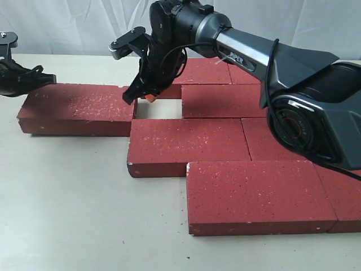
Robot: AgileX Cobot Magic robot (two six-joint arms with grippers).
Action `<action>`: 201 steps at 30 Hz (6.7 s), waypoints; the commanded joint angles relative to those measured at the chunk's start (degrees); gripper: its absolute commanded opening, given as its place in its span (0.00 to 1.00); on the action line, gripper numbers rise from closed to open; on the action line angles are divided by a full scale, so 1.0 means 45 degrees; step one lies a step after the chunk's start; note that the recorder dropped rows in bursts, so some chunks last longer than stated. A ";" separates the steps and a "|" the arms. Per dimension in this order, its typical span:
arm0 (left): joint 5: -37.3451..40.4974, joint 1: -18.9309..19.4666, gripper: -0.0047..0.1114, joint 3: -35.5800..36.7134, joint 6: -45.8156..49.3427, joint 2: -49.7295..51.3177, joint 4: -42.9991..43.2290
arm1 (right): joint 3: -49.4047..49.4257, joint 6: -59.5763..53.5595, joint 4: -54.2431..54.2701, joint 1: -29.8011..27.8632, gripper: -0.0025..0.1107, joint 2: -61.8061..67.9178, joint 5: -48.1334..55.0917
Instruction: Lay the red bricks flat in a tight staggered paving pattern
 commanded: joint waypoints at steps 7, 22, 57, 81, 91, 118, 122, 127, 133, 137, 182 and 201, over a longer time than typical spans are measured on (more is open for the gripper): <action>0.0702 0.0741 0.04 -0.0024 -0.0056 -0.0010 -0.0082 | -0.0061 -0.4070 0.4116 0.0822 0.01 -0.0018 0.1454; 0.1269 0.0711 0.04 -0.0024 -0.0056 0.0264 -0.0039 | -0.0061 -0.3888 0.1471 0.1733 0.01 0.0532 -0.0494; 0.0784 -0.0551 0.04 -0.0024 -0.0057 0.0286 -0.0024 | 0.0087 -0.1131 -0.0961 0.0898 0.01 -0.1541 0.1952; 0.0510 -0.1705 0.04 -0.0211 -0.0057 0.0664 0.0068 | 0.6260 -0.1245 -0.0141 -0.0854 0.01 -0.5205 0.0645; 0.0649 -0.2477 0.04 -0.0279 -0.0033 0.0664 0.0255 | 1.0223 -0.1245 -0.0693 -0.1092 0.01 -0.7334 -0.2429; 0.0353 -0.2046 0.04 -0.0387 -0.0001 0.0664 0.1049 | 1.1907 -0.1221 -0.0713 -0.1092 0.01 -0.7621 -0.4478; 0.0302 -0.2016 0.04 -0.0387 -0.0001 0.0664 0.1114 | 1.2079 -0.1221 -0.0687 -0.1092 0.01 -0.7595 -0.4871; 0.1023 -0.1944 0.04 -0.0387 -0.0001 0.0636 0.1163 | 1.2601 -0.1221 -0.0687 -0.1092 0.01 -0.7595 -0.5161; 0.1395 -0.2225 0.04 -0.0468 -0.0001 0.0636 0.1143 | 1.2596 -0.1221 -0.0687 -0.1092 0.01 -0.7622 -0.6088; 0.1495 -0.2505 0.04 -0.0541 -0.0001 0.0636 0.1143 | 1.2596 -0.1221 -0.0659 -0.1092 0.01 -0.7622 -0.6121; 0.3582 -0.2056 0.04 -0.0541 -0.0066 -0.1728 0.1304 | 1.2561 -0.1194 -0.0645 -0.1092 0.01 -0.7622 -0.7706; 0.9504 -0.2370 0.04 -0.1611 -0.0101 -0.4170 0.3580 | 0.9783 0.0434 -0.3670 -0.3196 0.01 -0.7895 0.0857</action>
